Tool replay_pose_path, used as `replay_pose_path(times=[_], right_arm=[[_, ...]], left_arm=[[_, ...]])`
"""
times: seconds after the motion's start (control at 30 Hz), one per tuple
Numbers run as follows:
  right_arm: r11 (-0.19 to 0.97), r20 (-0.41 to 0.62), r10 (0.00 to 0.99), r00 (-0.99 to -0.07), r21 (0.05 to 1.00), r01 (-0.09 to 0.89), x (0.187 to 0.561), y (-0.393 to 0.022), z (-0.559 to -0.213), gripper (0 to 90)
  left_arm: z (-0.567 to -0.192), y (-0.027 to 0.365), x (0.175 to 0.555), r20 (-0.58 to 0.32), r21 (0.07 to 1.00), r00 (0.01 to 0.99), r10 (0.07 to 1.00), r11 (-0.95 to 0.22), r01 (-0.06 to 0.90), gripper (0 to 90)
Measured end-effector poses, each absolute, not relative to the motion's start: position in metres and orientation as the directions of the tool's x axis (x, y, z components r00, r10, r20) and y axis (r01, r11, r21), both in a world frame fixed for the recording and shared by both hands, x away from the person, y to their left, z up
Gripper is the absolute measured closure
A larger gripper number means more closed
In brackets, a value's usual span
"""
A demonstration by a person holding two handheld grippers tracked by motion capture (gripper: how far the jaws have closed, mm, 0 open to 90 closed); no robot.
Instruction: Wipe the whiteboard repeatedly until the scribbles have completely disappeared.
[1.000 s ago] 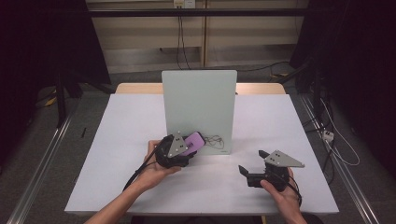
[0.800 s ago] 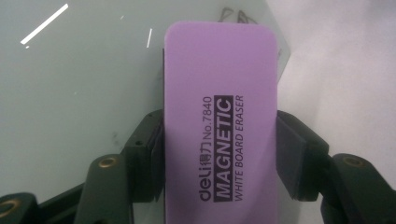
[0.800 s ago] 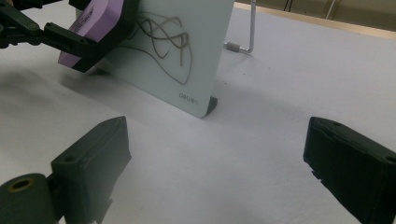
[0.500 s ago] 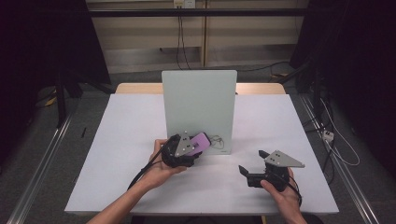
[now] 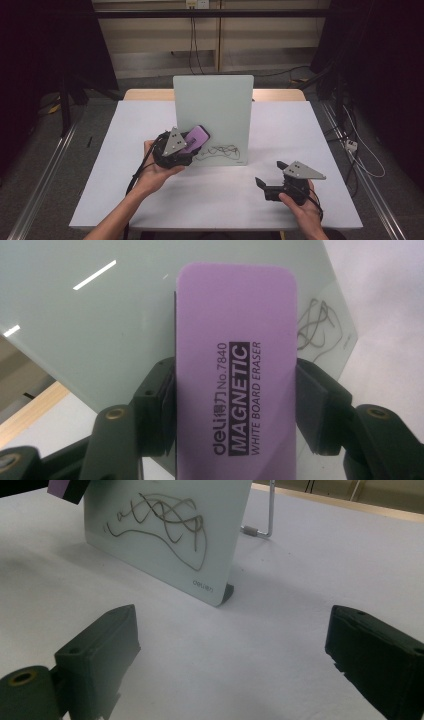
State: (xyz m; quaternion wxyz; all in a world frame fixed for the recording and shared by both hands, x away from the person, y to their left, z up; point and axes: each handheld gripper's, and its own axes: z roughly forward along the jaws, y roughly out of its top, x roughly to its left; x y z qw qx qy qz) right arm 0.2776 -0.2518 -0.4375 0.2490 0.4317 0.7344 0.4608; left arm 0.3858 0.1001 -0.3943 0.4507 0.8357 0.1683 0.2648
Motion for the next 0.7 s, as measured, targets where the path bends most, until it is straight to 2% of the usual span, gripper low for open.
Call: replay_pose_path(times=[0.23,0.7], right_arm=[[0.203,0.034,0.861,-0.507,0.892,0.405,0.277,-0.252,-0.437,6.9],[0.202,0.036,0.860,-0.509,0.892,0.404,0.277,-0.251,-0.437,6.9]], left_arm=[[-0.415,0.096,0.380,0.303,0.796,0.847,0.437,-0.604,0.027,41.0],[-0.425,0.072,0.377,0.307,0.774,0.871,0.383,-0.633,0.006,40.9]])
